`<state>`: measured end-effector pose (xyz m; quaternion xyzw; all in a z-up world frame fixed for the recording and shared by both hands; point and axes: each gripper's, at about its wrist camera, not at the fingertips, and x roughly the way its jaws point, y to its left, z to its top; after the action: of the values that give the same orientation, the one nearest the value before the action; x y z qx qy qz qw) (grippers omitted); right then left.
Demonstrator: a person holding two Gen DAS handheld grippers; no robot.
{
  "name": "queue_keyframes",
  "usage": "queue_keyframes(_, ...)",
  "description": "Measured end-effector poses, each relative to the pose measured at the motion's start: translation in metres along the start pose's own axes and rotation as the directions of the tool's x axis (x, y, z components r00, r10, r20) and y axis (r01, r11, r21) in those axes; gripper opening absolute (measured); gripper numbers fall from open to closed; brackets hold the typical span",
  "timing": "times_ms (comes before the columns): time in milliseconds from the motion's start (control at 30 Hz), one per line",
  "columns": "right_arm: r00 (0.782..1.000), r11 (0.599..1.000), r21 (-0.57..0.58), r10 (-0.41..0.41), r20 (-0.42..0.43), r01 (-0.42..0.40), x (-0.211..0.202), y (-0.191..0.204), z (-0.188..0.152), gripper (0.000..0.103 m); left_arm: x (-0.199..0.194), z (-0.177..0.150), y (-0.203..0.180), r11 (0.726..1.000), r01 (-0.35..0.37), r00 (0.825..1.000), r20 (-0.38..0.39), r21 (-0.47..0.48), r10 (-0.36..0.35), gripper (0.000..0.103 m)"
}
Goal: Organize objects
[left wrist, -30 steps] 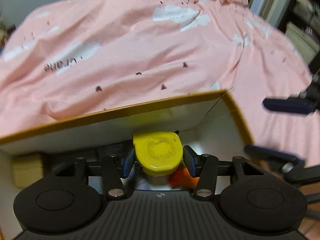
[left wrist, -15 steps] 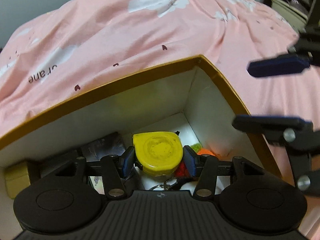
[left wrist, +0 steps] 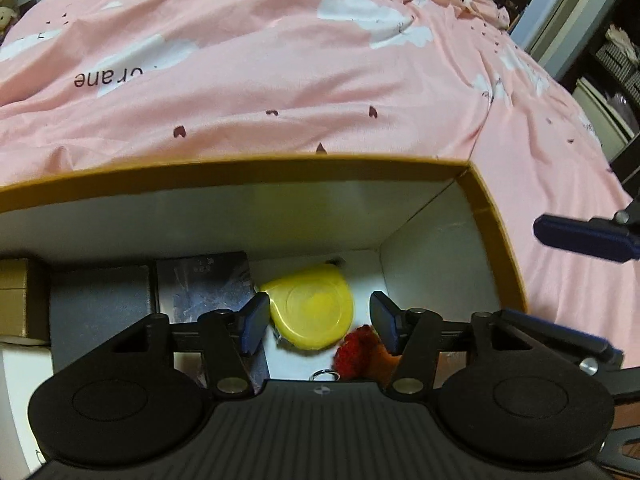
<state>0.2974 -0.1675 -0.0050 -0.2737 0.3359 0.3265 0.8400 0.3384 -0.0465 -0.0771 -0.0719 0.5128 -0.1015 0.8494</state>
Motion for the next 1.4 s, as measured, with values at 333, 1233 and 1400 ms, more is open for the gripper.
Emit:
queue_keyframes(333,0.999,0.999,0.034,0.019,0.031,-0.020,-0.025,0.010,0.004,0.051,-0.072,-0.016,-0.008,0.999,-0.033,0.987,0.156,0.008,0.032,0.066)
queue_keyframes(1233,0.945,0.889,0.448,-0.058,0.322,-0.098,-0.160,0.101,-0.043,0.085,-0.234,-0.164,-0.027,0.960,-0.261,0.780,0.565,-0.099,0.270,0.088)
queue_keyframes(1400,0.936,0.873,0.486,-0.145,0.321,-0.031,-0.153,0.120,-0.054,0.094,-0.227,-0.179,-0.018,0.935,-0.332,0.766,0.543,-0.124,0.344,0.089)
